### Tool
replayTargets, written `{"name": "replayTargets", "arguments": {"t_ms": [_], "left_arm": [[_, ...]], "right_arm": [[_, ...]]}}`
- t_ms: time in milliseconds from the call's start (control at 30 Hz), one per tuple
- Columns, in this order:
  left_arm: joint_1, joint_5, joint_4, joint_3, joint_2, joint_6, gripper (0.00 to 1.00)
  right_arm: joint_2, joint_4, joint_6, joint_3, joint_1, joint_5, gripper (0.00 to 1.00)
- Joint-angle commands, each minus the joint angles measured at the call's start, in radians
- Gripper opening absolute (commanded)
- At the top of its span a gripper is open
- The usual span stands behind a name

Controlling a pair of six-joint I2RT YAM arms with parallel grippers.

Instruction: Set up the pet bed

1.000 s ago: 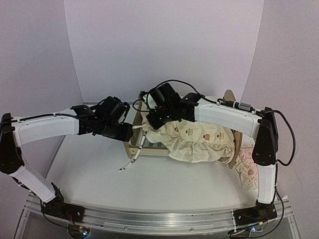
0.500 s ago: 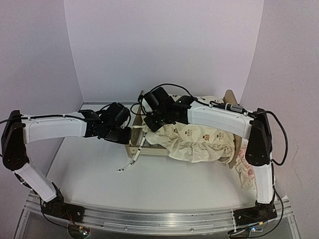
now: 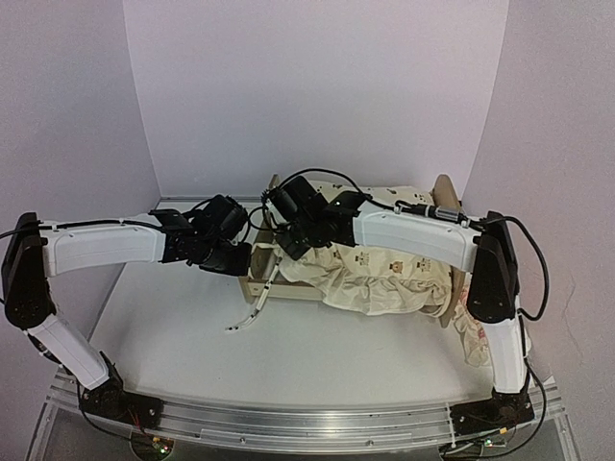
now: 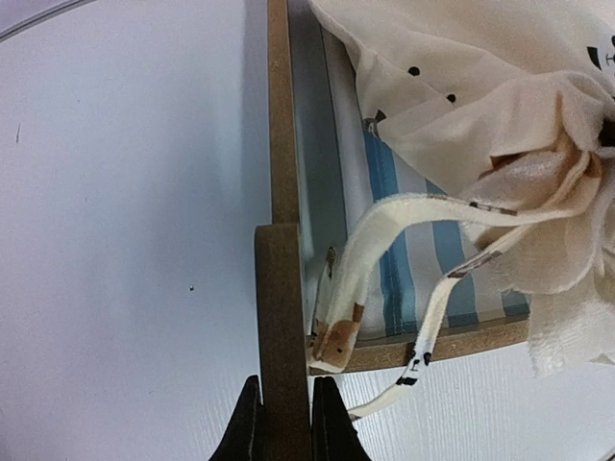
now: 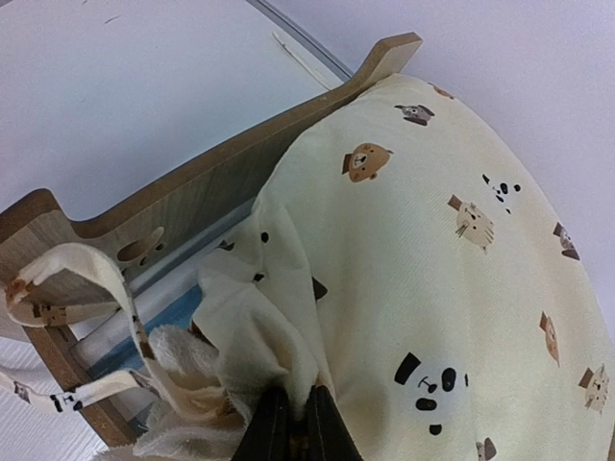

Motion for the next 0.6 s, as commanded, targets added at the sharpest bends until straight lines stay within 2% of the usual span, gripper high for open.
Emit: {"name": "replayTargets", "arguments": {"t_ms": [0,167,400,567], "left_arm": [[-0.013,-0.022,-0.051,0.101,-0.095,0.088,0.00],[-0.013,-0.030,-0.070,0.138,-0.112,0.097,0.00],[-0.013,-0.029,-0.093,0.215,-0.100,0.119,0.00],[-0.014,-0.023,-0.089,0.221,-0.096,0.118,0.00]], "right_arm": [[-0.003,-0.010,-0.034,0.063,-0.001,0.167,0.05],[-0.008,-0.011,-0.072,0.108,0.002,0.262,0.00],[0.029,-0.011,-0.118,0.167,0.011,0.248,0.01],[0.065,-0.010,-0.138,0.184,0.021,0.158,0.05]]}}
